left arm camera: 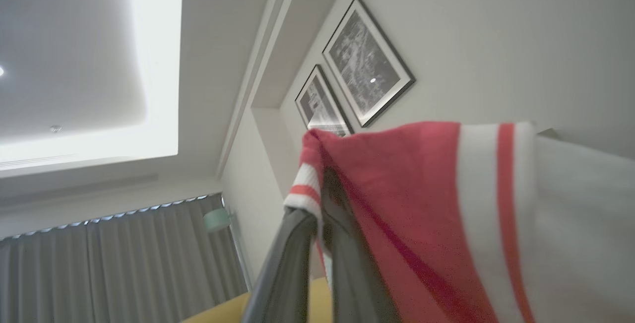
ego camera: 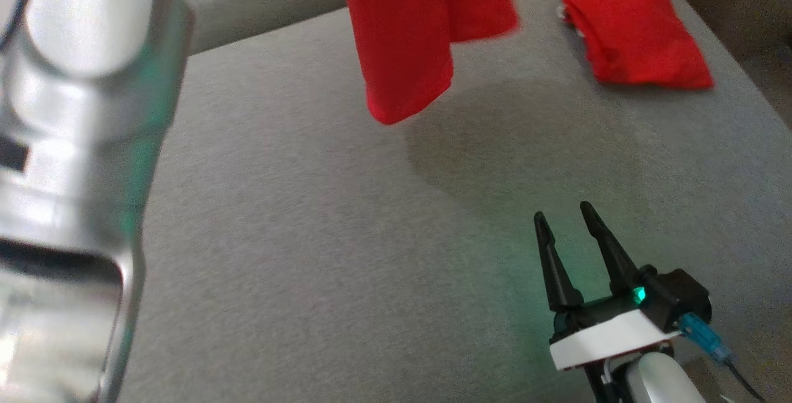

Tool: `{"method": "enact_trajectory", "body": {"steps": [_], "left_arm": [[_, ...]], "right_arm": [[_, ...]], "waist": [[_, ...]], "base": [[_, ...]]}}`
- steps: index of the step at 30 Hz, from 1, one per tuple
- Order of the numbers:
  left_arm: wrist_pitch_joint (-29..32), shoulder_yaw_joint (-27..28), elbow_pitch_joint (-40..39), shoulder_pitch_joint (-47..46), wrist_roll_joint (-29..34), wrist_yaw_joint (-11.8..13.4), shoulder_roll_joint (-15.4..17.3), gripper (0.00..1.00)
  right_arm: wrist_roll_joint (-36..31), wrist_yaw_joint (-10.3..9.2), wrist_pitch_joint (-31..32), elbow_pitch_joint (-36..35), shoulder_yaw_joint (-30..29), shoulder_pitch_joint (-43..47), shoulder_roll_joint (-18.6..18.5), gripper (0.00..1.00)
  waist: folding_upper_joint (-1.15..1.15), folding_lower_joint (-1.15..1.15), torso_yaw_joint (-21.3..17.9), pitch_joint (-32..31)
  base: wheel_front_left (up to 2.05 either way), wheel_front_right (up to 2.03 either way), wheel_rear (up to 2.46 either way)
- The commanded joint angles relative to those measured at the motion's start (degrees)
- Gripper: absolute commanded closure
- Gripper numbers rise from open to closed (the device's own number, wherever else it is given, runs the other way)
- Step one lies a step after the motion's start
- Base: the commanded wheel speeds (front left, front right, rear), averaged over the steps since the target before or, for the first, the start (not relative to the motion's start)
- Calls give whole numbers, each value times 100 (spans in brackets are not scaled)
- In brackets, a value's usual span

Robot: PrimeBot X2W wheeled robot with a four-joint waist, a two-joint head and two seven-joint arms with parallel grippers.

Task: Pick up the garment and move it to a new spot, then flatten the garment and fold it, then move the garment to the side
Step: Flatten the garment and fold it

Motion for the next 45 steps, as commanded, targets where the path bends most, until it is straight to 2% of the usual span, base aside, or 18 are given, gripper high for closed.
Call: {"method": "enact_trajectory", "body": {"steps": [1,8,11,12,13,18,21,26,32,34,37,40,45], "left_arm": [[13,225,-141,366,-155,52,307,100],[34,602,-49,3131,-914,140,610,100],[6,793,83,4126,-1196,83,658,100],[2,864,137,4362,-1213,114,698,74],[0,968,130,4553,-1226,161,718,0],[-3,1410,-229,5272,-1030,436,721,0],[-4,1536,-707,5657,-679,681,665,0],[-4,1498,-1553,6323,-134,1019,430,0],[-4,1248,-2032,6762,291,1217,235,0],[-5,1076,-2078,6854,395,1179,179,0],[-5,643,-1822,6933,433,751,133,0],[-5,367,-1340,6864,468,488,87,0],[-5,293,-377,6527,440,405,3,0]], "right_arm": [[-61,-4,-23,-184,104,-59,-24,0],[-135,-4,-23,-187,-26,20,-24,0],[-160,-4,-23,-172,-53,42,-24,0],[-177,-4,-23,-150,-40,51,-24,0],[-187,-4,-23,-131,-29,57,-24,0],[-210,-4,-23,-94,-42,88,-23,0],[-231,-4,-23,-86,-38,85,-23,0],[-234,-4,-23,-92,-10,49,-23,0],[-229,-4,-23,-82,8,37,-23,0],[-229,-4,-23,-78,21,37,-23,0],[-228,-4,-23,-60,40,28,-23,0],[-229,-4,-23,-39,54,4,-23,0],[-238,-4,-23,-18,106,-33,-23,0]], "waist": [[0,1,379,-176],[0,1,1020,-234],[0,1,1250,-191],[0,1,1309,-188],[0,1,1360,-181],[0,1,1503,-203],[0,1,1527,-197],[0,1,1467,-137],[0,1,1359,-52],[0,1,1320,-35],[0,1,1261,-15],[0,1,1215,-1],[0,1,1121,2]], "base": [[0,0,0],[0,0,0],[0,0,0],[0,0,0],[0,0,0],[0,0,0],[0,0,0],[0,0,0],[0,0,0],[0,0,0],[0,0,0],[0,0,0],[0,0,0]]}}
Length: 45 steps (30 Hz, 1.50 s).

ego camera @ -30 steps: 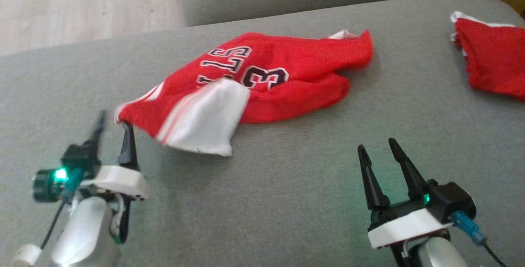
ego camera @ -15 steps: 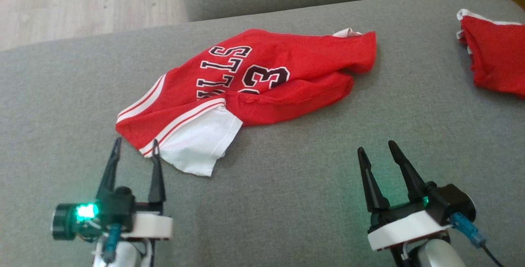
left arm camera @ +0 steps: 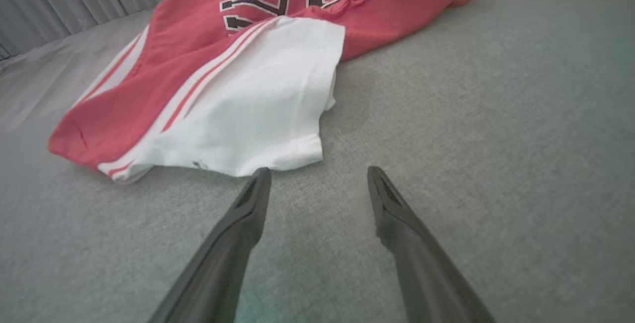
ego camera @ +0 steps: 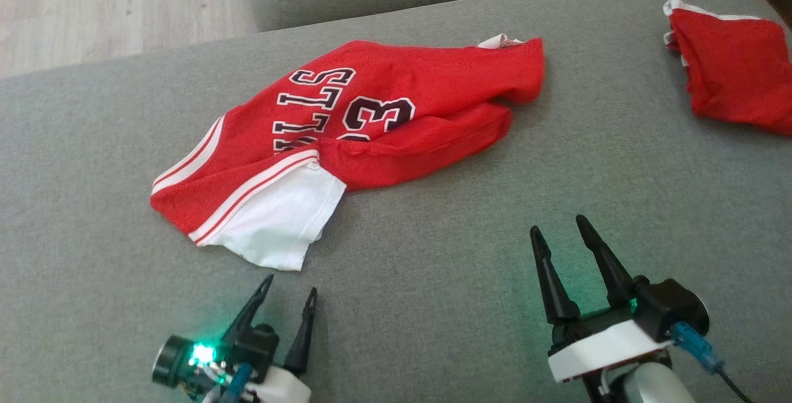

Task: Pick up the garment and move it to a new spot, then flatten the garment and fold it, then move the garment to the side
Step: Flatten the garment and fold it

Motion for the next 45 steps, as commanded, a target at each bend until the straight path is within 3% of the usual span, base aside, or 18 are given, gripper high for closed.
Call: {"method": "enact_trajectory", "body": {"steps": [1,11,12,15,16,22,28,29,37,45], "left_arm": [[-38,188,-70,-380,-18,12,5,0],[-38,251,744,-828,-103,-30,53,0],[-38,267,836,-848,-140,-47,44,12],[-38,314,1074,-894,-252,-102,3,90],[-38,331,1109,-911,-290,-120,-15,100],[-38,412,882,-880,-368,-112,-22,100],[-38,752,-988,-458,-277,198,259,100],[-38,752,-988,-458,-277,198,259,100],[-38,1493,-3031,174,-80,745,879,100],[-38,2236,-3495,516,-253,886,1375,100]], "right_arm": [[-42,-4,-23,-153,138,-155,-25,0],[-84,-4,-23,-156,150,-147,-25,0],[-84,-4,-23,-154,148,-146,-25,0],[-83,-4,-23,-149,147,-141,-25,0],[-84,-4,-23,-147,143,-136,-25,0],[-96,-4,-23,-152,50,-62,-25,0],[-107,-4,-23,-171,-33,-11,-25,0],[-107,-4,-23,-171,-33,-11,-25,0],[-97,-4,-23,-181,-151,166,-25,0],[-23,-4,-23,61,-57,38,-55,0]], "waist": [[0,0,-23,4],[0,0,-228,83],[0,0,-242,86],[0,0,-265,80],[0,0,-263,75],[0,0,-132,-8],[0,0,159,-120],[0,0,159,-120],[0,0,611,-307],[0,0,926,-298]], "base": [[0,0,0],[0,0,0],[0,0,0],[0,0,0],[0,0,0],[0,0,0],[0,0,0],[0,0,0],[0,0,0],[0,0,0]]}}
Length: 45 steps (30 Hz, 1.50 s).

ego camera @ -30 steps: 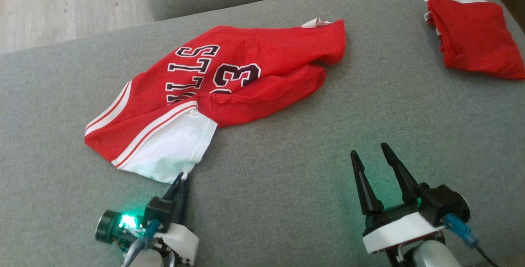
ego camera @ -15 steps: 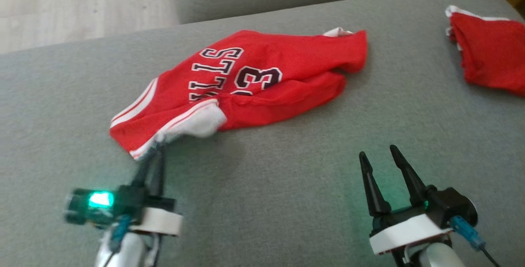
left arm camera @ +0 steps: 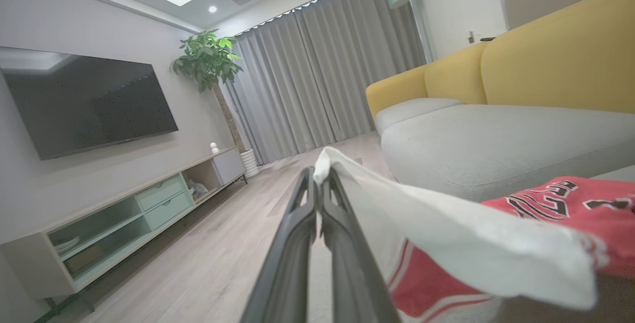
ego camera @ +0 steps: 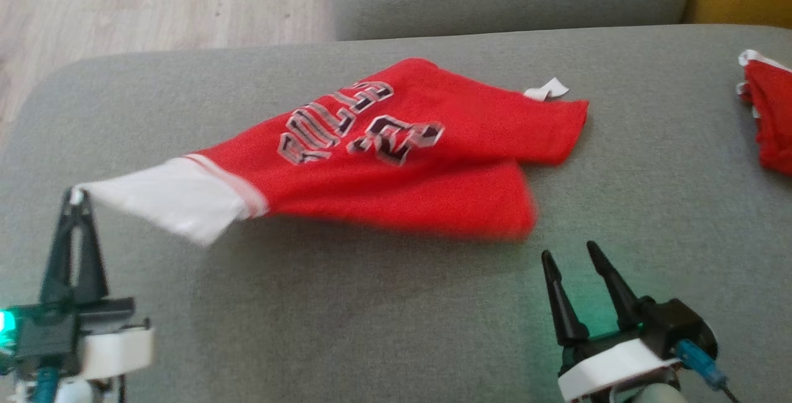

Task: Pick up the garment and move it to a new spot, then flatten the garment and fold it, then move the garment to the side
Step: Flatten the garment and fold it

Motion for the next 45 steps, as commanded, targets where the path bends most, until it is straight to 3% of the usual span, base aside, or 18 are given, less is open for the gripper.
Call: {"method": "enact_trajectory", "body": {"steps": [1,14,24,28,29,30,32,37,39,40,45], "left_arm": [[-29,327,-189,-208,-41,19,214,100],[-29,265,-75,-425,-86,-109,158,100],[-29,193,-53,-488,-52,-120,56,100],[-29,190,-52,-478,-46,-126,38,100],[-29,190,-52,-478,-46,-126,38,100],[-29,185,-53,-480,-44,-132,31,100],[-29,180,-54,-484,-43,-141,26,100],[-29,157,-64,-488,-33,-160,12,100],[-29,147,-65,-486,-30,-166,5,100],[-29,141,-65,-484,-28,-169,1,100],[-29,122,-78,-479,-8,-175,-7,100]], "right_arm": [[43,-4,-23,-75,168,-265,-70,0],[275,-4,-23,1347,1642,-1075,-491,0],[264,-4,-23,1726,1820,-1297,-482,2],[260,-4,-23,1771,1835,-1308,-481,20],[260,-4,-23,1771,1835,-1308,-481,20],[261,-4,-23,1790,1833,-1316,-478,32],[251,-4,-23,1802,1816,-1320,-469,44],[207,-4,-23,1847,1774,-1312,-430,66],[187,-4,-23,1875,1760,-1311,-415,83],[173,-4,-23,1885,1754,-1312,-410,100],[69,-4,-23,1753,1638,-1301,-417,100]], "waist": [[0,0,68,21],[0,0,358,237],[0,0,459,299],[0,0,468,303],[0,0,468,303],[0,0,472,305],[0,0,474,301],[0,0,486,283],[0,0,494,271],[0,0,499,265],[0,0,506,223]], "base": [[0,0,0],[0,0,0],[0,0,0],[0,0,0],[0,0,0],[0,0,0],[0,0,0],[0,0,0],[0,0,0],[0,0,0],[0,0,0]]}}
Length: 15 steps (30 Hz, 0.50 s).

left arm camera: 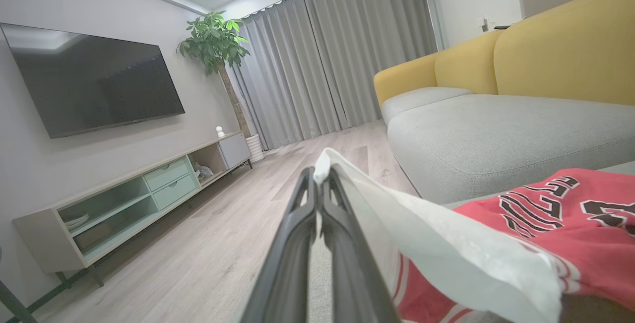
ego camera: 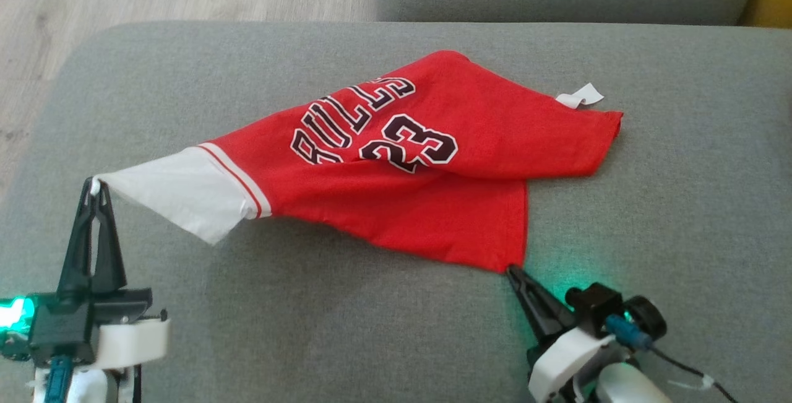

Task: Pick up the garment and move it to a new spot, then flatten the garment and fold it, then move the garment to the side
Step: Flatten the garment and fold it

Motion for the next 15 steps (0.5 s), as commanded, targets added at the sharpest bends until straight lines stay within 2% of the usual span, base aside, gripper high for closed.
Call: {"method": "enact_trajectory", "body": {"steps": [1,5,8,9,11,15], "left_arm": [[-29,222,-195,-280,61,-9,115,100],[-29,251,-218,-235,74,3,138,100],[-29,267,-224,-210,76,7,153,100],[-29,263,-226,-210,79,7,153,100],[-29,248,-227,-216,83,4,145,100],[-29,196,-248,-253,97,1,112,100]], "right_arm": [[-47,-4,-37,-243,7,-137,24,100],[-134,-4,-37,-547,-265,-24,-17,100],[-180,-4,-37,-589,-229,53,-81,100],[-201,-4,-37,-557,-168,63,-114,69],[-281,-4,-37,-442,23,38,-201,0],[-399,-4,-37,-249,225,-100,-272,0]], "waist": [[0,0,-7,-27],[0,0,-76,-104],[0,0,-118,-138],[0,0,-128,-145],[0,0,-135,-148],[0,0,-99,-106]], "base": [[0,0,0],[0,0,0],[0,0,0],[0,0,0],[0,0,0],[0,0,0]]}}
